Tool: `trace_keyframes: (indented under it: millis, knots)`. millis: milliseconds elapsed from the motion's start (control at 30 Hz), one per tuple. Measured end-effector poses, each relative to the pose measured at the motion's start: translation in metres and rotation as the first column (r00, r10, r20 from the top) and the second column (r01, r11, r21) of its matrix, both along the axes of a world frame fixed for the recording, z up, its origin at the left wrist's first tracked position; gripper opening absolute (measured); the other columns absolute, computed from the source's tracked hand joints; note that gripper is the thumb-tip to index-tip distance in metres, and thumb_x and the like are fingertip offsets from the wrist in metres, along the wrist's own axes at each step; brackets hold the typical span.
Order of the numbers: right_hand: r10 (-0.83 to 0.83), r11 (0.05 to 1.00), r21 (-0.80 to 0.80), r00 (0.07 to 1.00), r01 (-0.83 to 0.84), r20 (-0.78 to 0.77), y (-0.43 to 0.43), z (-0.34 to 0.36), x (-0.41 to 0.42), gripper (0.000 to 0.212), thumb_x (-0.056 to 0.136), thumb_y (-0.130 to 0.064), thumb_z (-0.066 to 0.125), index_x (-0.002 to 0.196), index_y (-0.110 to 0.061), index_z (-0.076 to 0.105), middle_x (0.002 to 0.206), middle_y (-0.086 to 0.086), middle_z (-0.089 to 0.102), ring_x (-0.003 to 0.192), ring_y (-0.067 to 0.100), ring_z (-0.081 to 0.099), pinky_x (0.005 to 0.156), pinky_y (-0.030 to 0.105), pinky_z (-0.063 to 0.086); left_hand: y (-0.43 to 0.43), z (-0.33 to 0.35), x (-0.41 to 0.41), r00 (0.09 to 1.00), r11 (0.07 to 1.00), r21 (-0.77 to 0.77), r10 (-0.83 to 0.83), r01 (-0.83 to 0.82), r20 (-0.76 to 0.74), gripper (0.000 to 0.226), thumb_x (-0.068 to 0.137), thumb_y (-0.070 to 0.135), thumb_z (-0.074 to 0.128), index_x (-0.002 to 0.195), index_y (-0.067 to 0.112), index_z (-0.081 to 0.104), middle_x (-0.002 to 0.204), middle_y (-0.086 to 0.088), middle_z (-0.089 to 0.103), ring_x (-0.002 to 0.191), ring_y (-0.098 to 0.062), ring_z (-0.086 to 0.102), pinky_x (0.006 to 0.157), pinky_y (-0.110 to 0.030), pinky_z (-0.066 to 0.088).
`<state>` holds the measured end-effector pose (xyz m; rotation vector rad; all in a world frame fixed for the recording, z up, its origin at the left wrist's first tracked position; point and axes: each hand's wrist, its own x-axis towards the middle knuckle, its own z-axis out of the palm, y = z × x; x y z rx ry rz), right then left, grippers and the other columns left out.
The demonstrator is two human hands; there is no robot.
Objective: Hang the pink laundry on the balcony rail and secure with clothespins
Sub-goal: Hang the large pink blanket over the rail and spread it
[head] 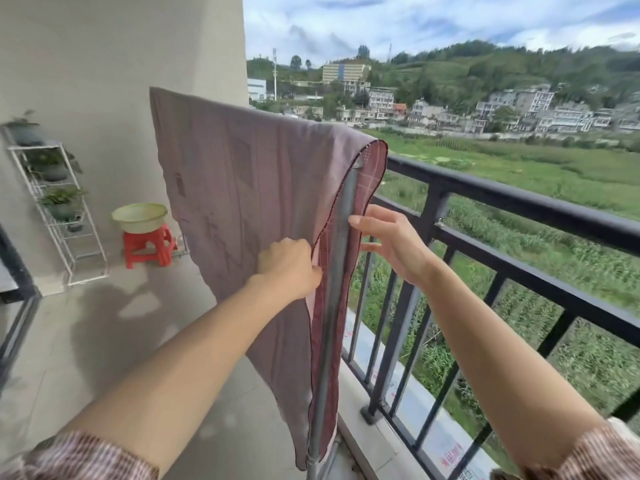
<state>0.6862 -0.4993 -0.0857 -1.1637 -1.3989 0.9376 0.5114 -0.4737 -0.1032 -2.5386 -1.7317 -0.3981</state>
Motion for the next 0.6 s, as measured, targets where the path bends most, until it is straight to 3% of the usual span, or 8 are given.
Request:
trace_keyframes:
  millis: [67, 133, 200, 267, 333, 400, 467, 600]
  knots:
    - [-0.055, 0.998, -0.043, 0.998, 0.056, 0.025, -0.001, -0.009, 0.000, 0.026, 0.079, -0.019, 0.071, 0.105, -0.014, 0.069, 0.096, -0.003, 0.067, 0.099, 0.013, 0.062, 0.084, 0.033, 0.047, 0.001, -0.016, -0.005, 0.999, 0.995, -0.100, 0.025, -0.027, -0.021, 0.028, 0.090, 0.030, 0.049, 0.105, 0.008, 0.058, 0.109, -0.014, 0.062, 0.099, -0.034, 0.059, 0.067, -0.031, 0.038]
    - [-0.089, 0.994, -0.055, 0.994, 0.093, 0.066, -0.002, -0.017, -0.003, 0.018, 0.081, -0.010, 0.065, 0.097, -0.008, 0.072, 0.102, 0.005, 0.072, 0.100, 0.017, 0.064, 0.087, 0.037, 0.045, 0.002, -0.029, -0.012, 0.999, 0.978, -0.206, 0.034, -0.033, 0.000, 0.026, 0.092, 0.028, 0.048, 0.101, 0.006, 0.057, 0.107, -0.015, 0.062, 0.091, -0.033, 0.057, 0.065, -0.031, 0.038]
    - [-0.139, 0.986, -0.076, 0.982, 0.149, 0.127, -0.001, -0.024, -0.004, 0.013, 0.081, -0.007, 0.060, 0.087, -0.001, 0.071, 0.099, 0.011, 0.073, 0.089, 0.016, 0.064, 0.080, 0.036, 0.050, 0.002, -0.039, -0.018, 1.000, 0.946, -0.324, -0.004, 0.007, 0.011, 0.025, 0.094, 0.029, 0.047, 0.092, 0.006, 0.055, 0.103, -0.015, 0.062, 0.082, -0.031, 0.054, 0.064, -0.031, 0.039]
    - [-0.181, 0.977, -0.067, 0.955, 0.202, 0.235, 0.001, -0.029, -0.005, 0.029, 0.076, -0.014, 0.063, 0.085, 0.014, 0.063, 0.099, 0.029, 0.067, 0.076, 0.018, 0.058, 0.072, 0.039, 0.051, 0.001, -0.043, -0.021, 0.995, 0.889, -0.447, -0.077, 0.099, 0.066, 0.027, 0.094, 0.029, 0.049, 0.081, 0.006, 0.057, 0.096, -0.012, 0.068, 0.079, -0.027, 0.061, 0.067, -0.030, 0.046]
    - [-0.222, 0.970, -0.035, 0.940, 0.239, 0.260, 0.001, -0.030, -0.001, 0.038, 0.069, -0.018, 0.067, 0.082, 0.017, 0.062, 0.089, 0.039, 0.062, 0.069, 0.020, 0.051, 0.065, 0.038, 0.046, -0.002, -0.038, -0.022, 0.981, 0.817, -0.544, -0.147, 0.193, 0.127, 0.028, 0.092, 0.025, 0.052, 0.076, 0.006, 0.064, 0.085, -0.006, 0.074, 0.079, -0.021, 0.069, 0.071, -0.026, 0.052]
    - [-0.280, 0.957, -0.017, 0.936, 0.290, 0.214, 0.000, -0.028, 0.004, 0.032, 0.066, -0.016, 0.069, 0.074, 0.015, 0.064, 0.069, 0.029, 0.062, 0.065, 0.022, 0.048, 0.061, 0.037, 0.040, -0.006, -0.029, -0.023, 0.972, 0.776, -0.585, -0.188, 0.233, 0.139, 0.027, 0.089, 0.022, 0.053, 0.071, 0.009, 0.067, 0.067, 0.006, 0.072, 0.073, -0.010, 0.069, 0.064, -0.019, 0.047]
    - [-0.296, 0.953, -0.005, 0.936, 0.303, 0.189, -0.001, -0.027, 0.006, 0.027, 0.068, -0.010, 0.069, 0.068, 0.016, 0.060, 0.065, 0.015, 0.052, 0.062, 0.022, 0.044, 0.060, 0.036, 0.037, -0.008, -0.026, -0.024, 0.967, 0.752, -0.607, -0.188, 0.256, 0.174, 0.026, 0.085, 0.023, 0.055, 0.067, 0.013, 0.070, 0.055, 0.011, 0.068, 0.065, -0.002, 0.066, 0.060, -0.016, 0.042]
    - [-0.180, 0.980, -0.032, 0.945, 0.196, 0.274, -0.004, -0.034, 0.002, 0.024, 0.075, -0.003, 0.065, 0.069, 0.018, 0.056, 0.068, 0.015, 0.054, 0.065, 0.021, 0.050, 0.062, 0.034, 0.045, -0.007, -0.047, -0.019, 0.929, 0.722, -0.601, -0.166, 0.343, 0.331, 0.021, 0.083, 0.018, 0.058, 0.069, 0.006, 0.068, 0.068, 0.000, 0.071, 0.065, -0.015, 0.070, 0.070, -0.023, 0.051]
